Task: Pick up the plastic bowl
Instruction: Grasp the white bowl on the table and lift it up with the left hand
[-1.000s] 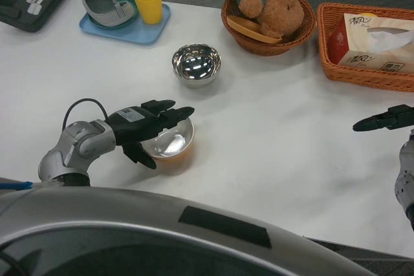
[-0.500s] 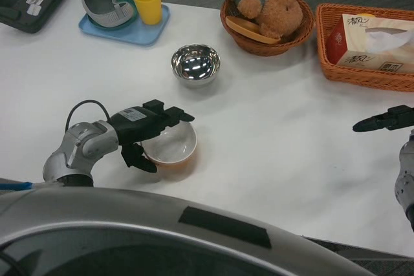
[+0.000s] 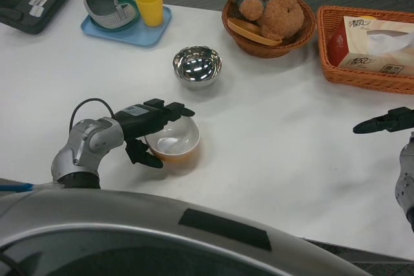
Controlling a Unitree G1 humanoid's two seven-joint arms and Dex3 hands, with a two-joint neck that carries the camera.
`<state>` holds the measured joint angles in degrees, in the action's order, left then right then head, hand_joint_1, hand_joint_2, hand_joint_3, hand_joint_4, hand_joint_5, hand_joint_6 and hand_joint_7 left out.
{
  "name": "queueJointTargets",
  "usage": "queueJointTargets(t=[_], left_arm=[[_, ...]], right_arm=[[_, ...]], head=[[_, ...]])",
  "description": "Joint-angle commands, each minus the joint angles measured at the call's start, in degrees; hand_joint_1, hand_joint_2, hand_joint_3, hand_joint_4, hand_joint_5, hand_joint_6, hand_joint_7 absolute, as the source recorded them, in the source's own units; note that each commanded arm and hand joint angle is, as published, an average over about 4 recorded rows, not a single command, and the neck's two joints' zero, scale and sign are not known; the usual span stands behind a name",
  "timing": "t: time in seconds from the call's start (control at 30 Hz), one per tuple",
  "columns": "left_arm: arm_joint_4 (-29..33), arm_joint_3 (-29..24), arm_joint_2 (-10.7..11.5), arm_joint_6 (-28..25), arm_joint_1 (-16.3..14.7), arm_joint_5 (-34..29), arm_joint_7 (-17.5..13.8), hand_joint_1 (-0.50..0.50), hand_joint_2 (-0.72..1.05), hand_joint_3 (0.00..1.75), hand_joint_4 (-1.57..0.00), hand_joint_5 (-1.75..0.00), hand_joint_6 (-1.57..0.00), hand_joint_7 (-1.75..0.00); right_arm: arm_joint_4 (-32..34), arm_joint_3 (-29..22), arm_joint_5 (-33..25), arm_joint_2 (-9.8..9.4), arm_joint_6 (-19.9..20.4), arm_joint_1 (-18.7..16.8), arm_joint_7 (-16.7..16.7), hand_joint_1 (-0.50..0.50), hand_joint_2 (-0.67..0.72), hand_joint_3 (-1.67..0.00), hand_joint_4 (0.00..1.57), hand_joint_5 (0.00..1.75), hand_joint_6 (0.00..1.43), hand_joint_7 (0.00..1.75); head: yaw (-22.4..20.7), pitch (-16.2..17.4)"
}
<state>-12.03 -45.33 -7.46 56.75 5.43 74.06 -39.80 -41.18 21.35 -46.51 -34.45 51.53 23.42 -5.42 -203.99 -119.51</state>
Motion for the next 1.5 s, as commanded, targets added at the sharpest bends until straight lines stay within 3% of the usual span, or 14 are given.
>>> queueJointTargets(t=[0.03, 0.43, 0.7, 0.97, 1.1, 1.2, 1.5], left_arm=[[-0.56, 3.28, 1.26, -2.28, 0.23, -1.33, -0.57, -0.50, 0.87, 1.75, -0.60, -1.75, -0.08, -1.68], [3.09, 17.69, 6.91, -5.73, 5.02, -5.88, -0.54, -0.50, 0.87, 1.75, -0.60, -1.75, -0.06, -1.68], [4.74, 20.68, 7.55, -6.12, 9.55, -7.48, -0.72, -0.50, 0.87, 1.75, -0.60, -1.75, -0.08, -1.68], [4.96, 21.80, 8.60, -6.06, 12.87, -9.37, -0.70, -0.50, 0.87, 1.75, -0.60, -1.75, -0.08, -1.68], [4.67, 21.38, 9.11, -6.12, 14.32, -10.45, -0.43, -0.50, 0.87, 1.75, -0.60, -1.75, -0.08, -1.68], [4.15, 20.96, 9.11, -6.12, 15.55, -11.33, 0.09, -0.50, 0.87, 1.75, -0.60, -1.75, -0.08, -1.68], [0.39, 17.73, 8.82, -6.12, 20.54, -12.71, 3.15, -0.50, 0.87, 1.75, -0.60, -1.75, -0.08, -1.68]], right_arm=[[0.22, -0.52, -0.34, -0.18, 1.03, -0.83, -0.29, -0.46, 0.72, 0.00, 0.00, 0.00, 0.00, 0.00], [0.36, -0.60, -0.34, -0.16, 1.09, -1.10, -0.29, -0.46, 0.72, 0.00, 0.00, 0.00, 0.00, 0.00], [-0.04, -0.52, -0.42, -0.22, 1.07, -0.96, -0.29, -0.46, 0.72, 0.00, 0.00, 0.00, 0.00, 0.00], [-0.57, -0.45, -0.47, -0.36, 1.03, -0.11, -0.29, -0.46, 0.72, 0.00, 0.00, 0.00, 0.00, 0.00], [-1.47, 0.32, -0.51, -0.36, 1.03, 1.08, -0.29, -0.46, 0.72, 0.00, 0.00, 0.00, 0.00, 0.00], [-2.32, 1.29, -0.58, -0.27, 1.03, 2.29, -0.29, -0.46, 0.72, 0.00, 0.00, 0.00, 0.00, 0.00], [-4.70, 2.03, -0.51, 0.65, 1.03, 4.22, -0.64, -0.46, 0.72, 0.00, 0.00, 0.00, 0.00, 0.00]], head=[[0.48, -0.46], [4.09, -3.56], [7.34, -7.50], [12.41, -17.27], [18.31, -25.00], [19.72, -28.81], [22.10, -34.61]])
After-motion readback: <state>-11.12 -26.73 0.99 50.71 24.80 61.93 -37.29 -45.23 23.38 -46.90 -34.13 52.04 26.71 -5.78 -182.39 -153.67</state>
